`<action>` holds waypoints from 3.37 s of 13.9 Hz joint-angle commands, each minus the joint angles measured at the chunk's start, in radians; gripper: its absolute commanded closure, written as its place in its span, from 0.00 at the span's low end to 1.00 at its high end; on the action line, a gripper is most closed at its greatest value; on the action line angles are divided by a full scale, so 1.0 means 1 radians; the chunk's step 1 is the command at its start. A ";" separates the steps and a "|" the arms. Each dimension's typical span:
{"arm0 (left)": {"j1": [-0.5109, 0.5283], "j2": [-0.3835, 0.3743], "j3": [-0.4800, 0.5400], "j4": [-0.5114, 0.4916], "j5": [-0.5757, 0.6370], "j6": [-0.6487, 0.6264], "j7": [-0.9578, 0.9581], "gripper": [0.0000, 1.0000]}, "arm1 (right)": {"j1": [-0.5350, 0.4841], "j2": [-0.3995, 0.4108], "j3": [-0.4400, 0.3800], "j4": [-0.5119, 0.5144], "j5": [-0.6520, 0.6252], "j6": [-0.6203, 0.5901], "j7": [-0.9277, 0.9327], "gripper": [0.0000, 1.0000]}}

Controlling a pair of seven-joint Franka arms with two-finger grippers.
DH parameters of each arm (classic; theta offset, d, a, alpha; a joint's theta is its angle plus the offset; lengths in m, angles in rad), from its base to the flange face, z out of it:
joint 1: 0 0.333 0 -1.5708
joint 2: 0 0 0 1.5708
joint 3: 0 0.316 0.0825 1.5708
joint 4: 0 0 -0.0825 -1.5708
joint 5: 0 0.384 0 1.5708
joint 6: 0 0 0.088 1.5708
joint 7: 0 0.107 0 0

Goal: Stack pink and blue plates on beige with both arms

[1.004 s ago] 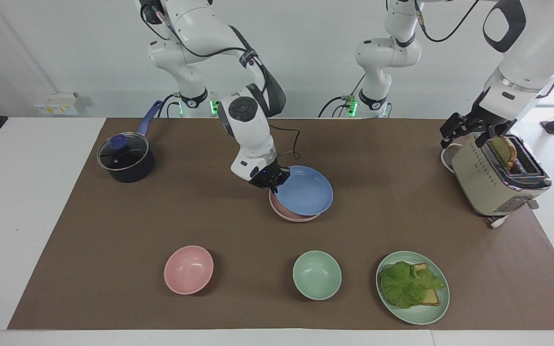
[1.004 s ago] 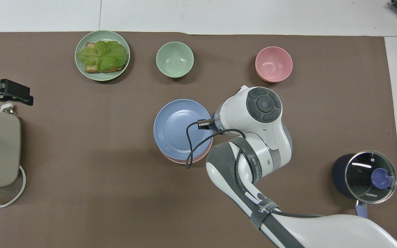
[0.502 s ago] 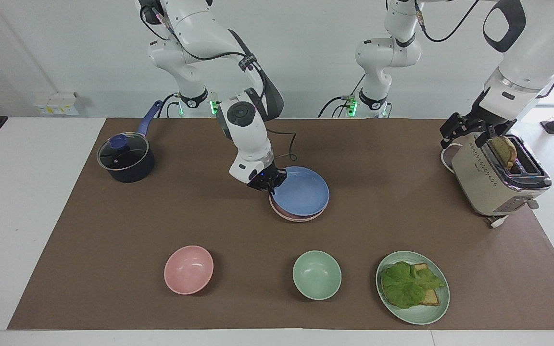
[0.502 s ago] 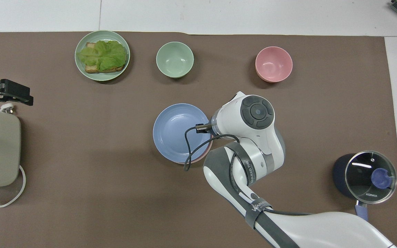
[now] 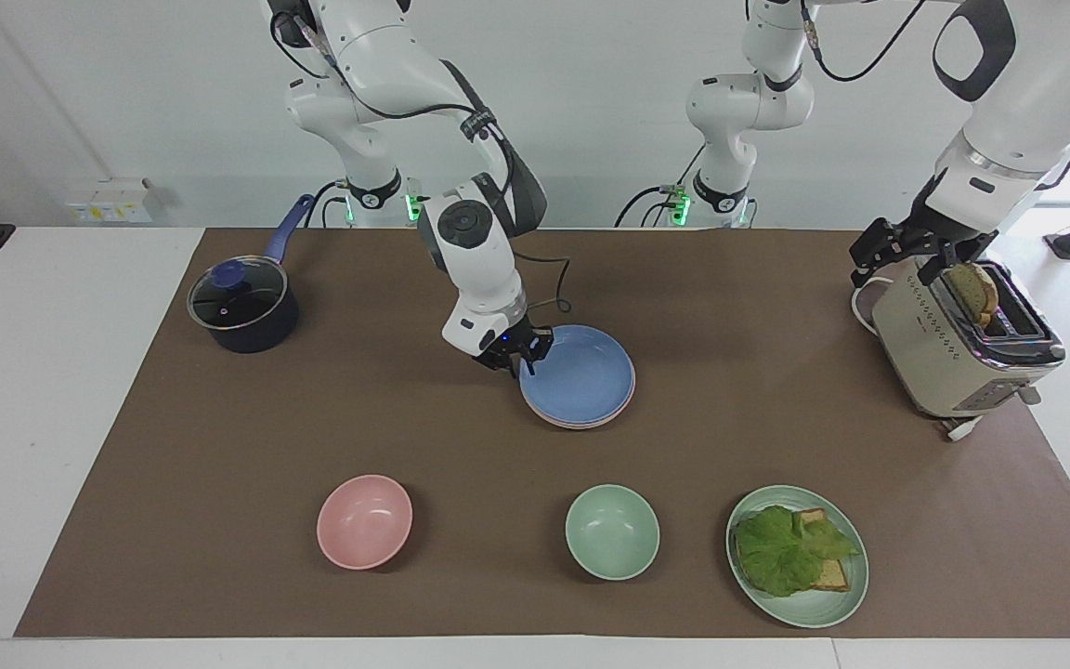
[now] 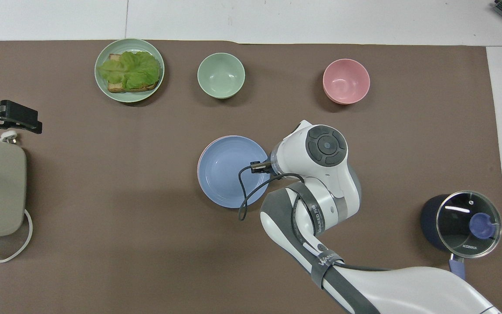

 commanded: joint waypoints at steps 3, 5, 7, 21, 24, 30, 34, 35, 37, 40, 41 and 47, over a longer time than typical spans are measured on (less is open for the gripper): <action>0.013 -0.009 -0.008 0.000 0.010 -0.019 0.008 0.00 | -0.029 -0.038 -0.001 0.015 0.006 -0.001 -0.026 0.00; 0.013 -0.009 -0.008 0.000 0.010 -0.019 0.008 0.00 | -0.078 -0.078 -0.001 0.021 -0.001 -0.044 -0.024 0.00; 0.013 -0.009 -0.008 0.000 0.010 -0.019 0.008 0.00 | -0.117 -0.114 -0.006 0.047 -0.015 -0.096 -0.020 0.00; 0.013 -0.009 -0.008 0.000 0.010 -0.019 0.008 0.00 | -0.241 -0.318 -0.030 0.294 -0.238 -0.512 0.180 0.00; 0.013 -0.009 -0.008 0.001 0.010 -0.019 0.008 0.00 | -0.272 -0.322 -0.042 0.348 -0.238 -0.618 0.178 0.00; 0.013 -0.009 -0.008 0.001 0.010 -0.019 0.008 0.00 | -0.330 -0.405 -0.145 0.352 -0.135 -0.721 0.117 0.00; 0.013 -0.009 -0.008 0.000 0.010 -0.019 0.008 0.00 | -0.330 -0.431 -0.220 0.304 -0.139 -0.739 -0.027 0.00; 0.013 -0.009 -0.008 0.000 0.010 -0.019 0.008 0.00 | -0.332 -0.430 -0.225 0.285 -0.141 -0.733 -0.100 0.00; 0.013 -0.009 -0.008 0.000 0.010 -0.019 0.008 0.00 | -0.341 -0.431 -0.224 0.253 -0.139 -0.722 -0.130 0.00; 0.013 -0.009 -0.008 0.000 0.010 -0.019 0.008 0.00 | -0.335 -0.433 -0.222 0.234 -0.139 -0.732 -0.136 0.00; 0.013 -0.009 -0.008 0.000 0.010 -0.019 0.008 0.00 | -0.333 -0.434 -0.222 0.233 -0.139 -0.733 -0.139 0.00; 0.013 -0.009 -0.008 0.000 0.010 -0.019 0.008 0.00 | -0.329 -0.419 -0.208 0.308 -0.187 -0.830 -0.193 0.00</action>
